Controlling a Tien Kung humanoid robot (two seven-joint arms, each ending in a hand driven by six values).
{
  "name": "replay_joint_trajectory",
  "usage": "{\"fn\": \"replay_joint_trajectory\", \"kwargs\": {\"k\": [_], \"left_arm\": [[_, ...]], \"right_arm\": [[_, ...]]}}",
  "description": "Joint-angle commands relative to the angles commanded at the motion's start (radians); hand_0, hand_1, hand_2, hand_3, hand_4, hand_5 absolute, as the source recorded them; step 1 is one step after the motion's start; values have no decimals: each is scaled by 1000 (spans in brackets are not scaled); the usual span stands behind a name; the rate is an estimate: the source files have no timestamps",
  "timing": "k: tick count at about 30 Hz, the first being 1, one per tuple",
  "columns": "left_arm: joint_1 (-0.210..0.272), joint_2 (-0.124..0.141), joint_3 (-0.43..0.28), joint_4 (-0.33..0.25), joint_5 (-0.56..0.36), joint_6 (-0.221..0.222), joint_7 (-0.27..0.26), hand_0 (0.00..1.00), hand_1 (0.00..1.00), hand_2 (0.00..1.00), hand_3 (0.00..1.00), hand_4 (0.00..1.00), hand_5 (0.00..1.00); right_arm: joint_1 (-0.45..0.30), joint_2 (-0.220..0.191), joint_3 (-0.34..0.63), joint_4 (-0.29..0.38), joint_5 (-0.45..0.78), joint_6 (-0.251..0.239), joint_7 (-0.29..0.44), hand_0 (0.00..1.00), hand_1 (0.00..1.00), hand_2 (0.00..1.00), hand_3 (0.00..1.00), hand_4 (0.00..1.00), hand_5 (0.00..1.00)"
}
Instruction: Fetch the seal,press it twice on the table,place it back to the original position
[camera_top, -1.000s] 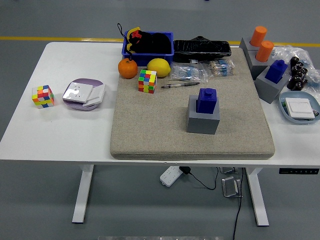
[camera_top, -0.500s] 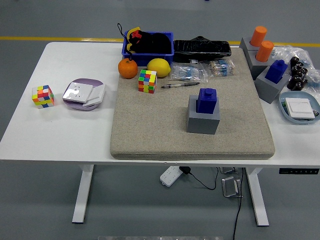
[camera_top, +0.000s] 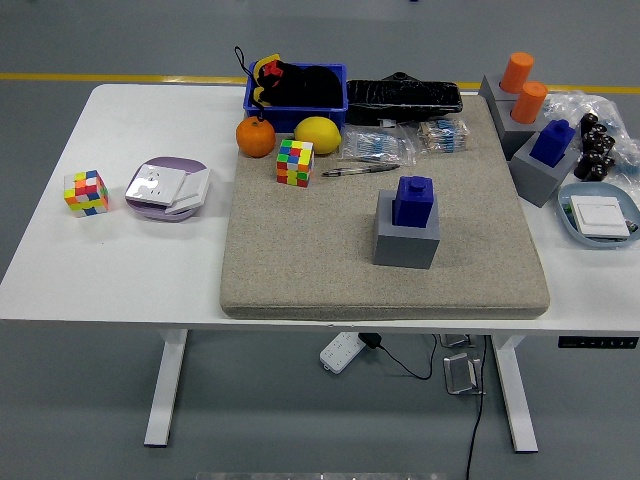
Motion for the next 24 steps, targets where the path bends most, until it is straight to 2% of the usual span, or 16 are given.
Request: {"fn": "replay_joint_trajectory", "kwargs": {"k": [24], "left_arm": [[-7,2,-10,-2,3,-1,-1,806,817,792,845,798,415]], "right_arm": [[10,-9,-20,5,2,0,-1,863,776,720,739,830,273]]}}
